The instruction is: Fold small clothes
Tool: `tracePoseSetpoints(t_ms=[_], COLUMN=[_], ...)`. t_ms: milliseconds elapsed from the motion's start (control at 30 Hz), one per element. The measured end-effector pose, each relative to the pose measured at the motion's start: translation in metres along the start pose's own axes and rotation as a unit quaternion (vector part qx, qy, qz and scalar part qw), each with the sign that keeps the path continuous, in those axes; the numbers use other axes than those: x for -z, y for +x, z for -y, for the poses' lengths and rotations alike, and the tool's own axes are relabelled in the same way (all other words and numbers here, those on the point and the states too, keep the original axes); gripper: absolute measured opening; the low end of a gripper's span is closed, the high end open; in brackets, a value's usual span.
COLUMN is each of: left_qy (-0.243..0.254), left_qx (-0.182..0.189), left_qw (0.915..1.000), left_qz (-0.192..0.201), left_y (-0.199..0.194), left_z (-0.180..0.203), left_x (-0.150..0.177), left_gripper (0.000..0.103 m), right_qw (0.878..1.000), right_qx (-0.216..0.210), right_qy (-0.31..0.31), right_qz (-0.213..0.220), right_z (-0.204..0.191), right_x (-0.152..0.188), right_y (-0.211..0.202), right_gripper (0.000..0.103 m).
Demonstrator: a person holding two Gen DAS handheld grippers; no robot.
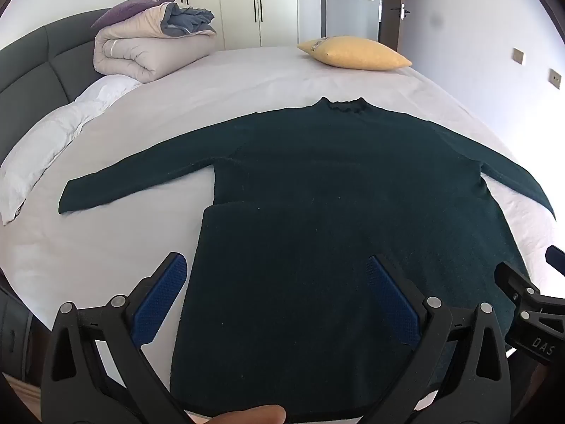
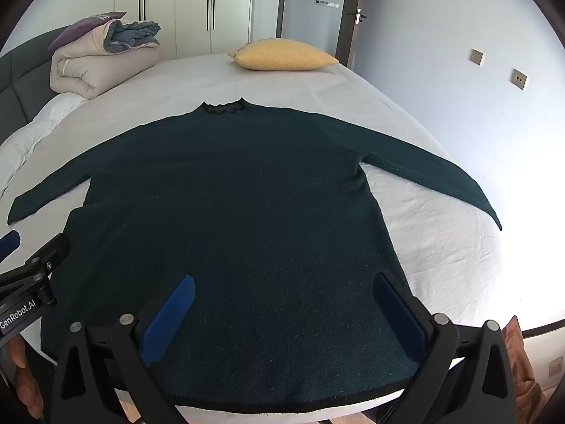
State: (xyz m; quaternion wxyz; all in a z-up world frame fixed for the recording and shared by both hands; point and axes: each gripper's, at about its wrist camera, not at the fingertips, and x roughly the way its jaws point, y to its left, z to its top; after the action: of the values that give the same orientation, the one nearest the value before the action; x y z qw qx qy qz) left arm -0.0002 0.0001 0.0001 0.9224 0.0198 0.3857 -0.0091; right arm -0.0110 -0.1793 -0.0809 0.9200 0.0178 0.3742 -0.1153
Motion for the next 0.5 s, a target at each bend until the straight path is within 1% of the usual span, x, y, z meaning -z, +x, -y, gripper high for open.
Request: tracePoseSetpoints(t_ms=[367, 400, 500], left_qy=[0.005, 0.002, 0.001], left_qx=[0.002, 0.001, 0.001], left_qw=[1.0, 1.0, 1.0], left_qz=[0.002, -0.002, -0.002], left_y=[0.0029, 0.0061, 0.0023], left_z=[-0.0011, 0.0024, 0.0008], left_x=[0.0083, 0.0028, 0.0038], left_gripper=[0.103, 0.103, 0.103], right_qw=[1.0, 1.0, 1.0], right_qx=[0.0, 0.0, -0.001], right_qy=[0.0, 0.0, 0.001], right_qz=[-0.003, -0.003, -0.003], right_z=[-0.0003, -0.0003, -0.0004], right_x=[0.0009, 0.0009, 0.0011], right_y=[0.0012, 0.0013, 0.0016], right_gripper=[0.103, 0.103, 0.103])
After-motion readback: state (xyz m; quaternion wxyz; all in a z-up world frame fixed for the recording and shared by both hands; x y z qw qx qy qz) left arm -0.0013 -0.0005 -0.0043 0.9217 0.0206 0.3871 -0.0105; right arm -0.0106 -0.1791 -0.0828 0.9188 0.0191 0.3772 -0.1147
